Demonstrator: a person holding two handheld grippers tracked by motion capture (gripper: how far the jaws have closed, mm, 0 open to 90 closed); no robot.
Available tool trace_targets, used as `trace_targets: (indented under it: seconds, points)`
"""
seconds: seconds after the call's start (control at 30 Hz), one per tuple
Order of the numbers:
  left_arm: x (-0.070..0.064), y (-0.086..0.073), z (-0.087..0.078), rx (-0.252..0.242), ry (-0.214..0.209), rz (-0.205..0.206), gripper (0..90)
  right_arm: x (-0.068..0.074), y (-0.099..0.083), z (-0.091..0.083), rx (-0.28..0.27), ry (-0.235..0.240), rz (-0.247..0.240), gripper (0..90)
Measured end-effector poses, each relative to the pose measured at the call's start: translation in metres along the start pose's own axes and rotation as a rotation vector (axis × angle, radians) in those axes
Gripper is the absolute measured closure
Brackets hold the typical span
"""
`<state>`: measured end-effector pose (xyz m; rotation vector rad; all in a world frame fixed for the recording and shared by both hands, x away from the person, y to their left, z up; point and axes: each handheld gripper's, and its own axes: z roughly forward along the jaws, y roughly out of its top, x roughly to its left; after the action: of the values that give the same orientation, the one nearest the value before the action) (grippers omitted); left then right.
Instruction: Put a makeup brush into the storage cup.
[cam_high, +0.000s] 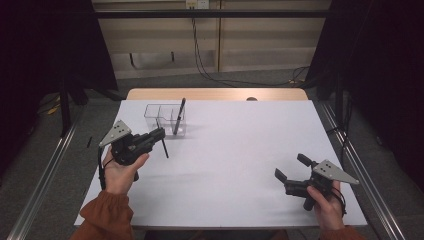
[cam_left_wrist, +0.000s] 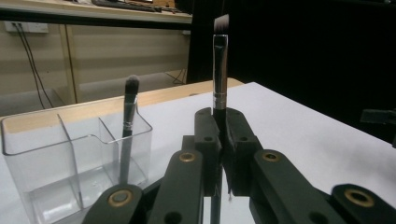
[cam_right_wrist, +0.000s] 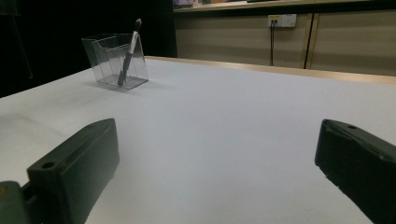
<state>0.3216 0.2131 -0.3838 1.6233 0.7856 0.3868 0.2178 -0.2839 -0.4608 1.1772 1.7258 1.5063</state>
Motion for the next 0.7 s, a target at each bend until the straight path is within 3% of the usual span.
trace_targets:
  seconds: [0.37,0.53,0.7]
  points:
    - [0.01,0.022,0.005,0.005,0.012,0.032,85.5,0.001,0.0,0.001,0.008,0.008,-0.008,0.0]
    - [0.015,0.03,0.01,-0.017,0.029,0.028,85.4,0.002,0.0,0.002,0.012,0.018,-0.009,0.0]
    - [0.019,0.031,0.025,-0.01,0.046,0.029,85.4,0.003,0.0,0.002,0.014,0.023,-0.01,0.0]
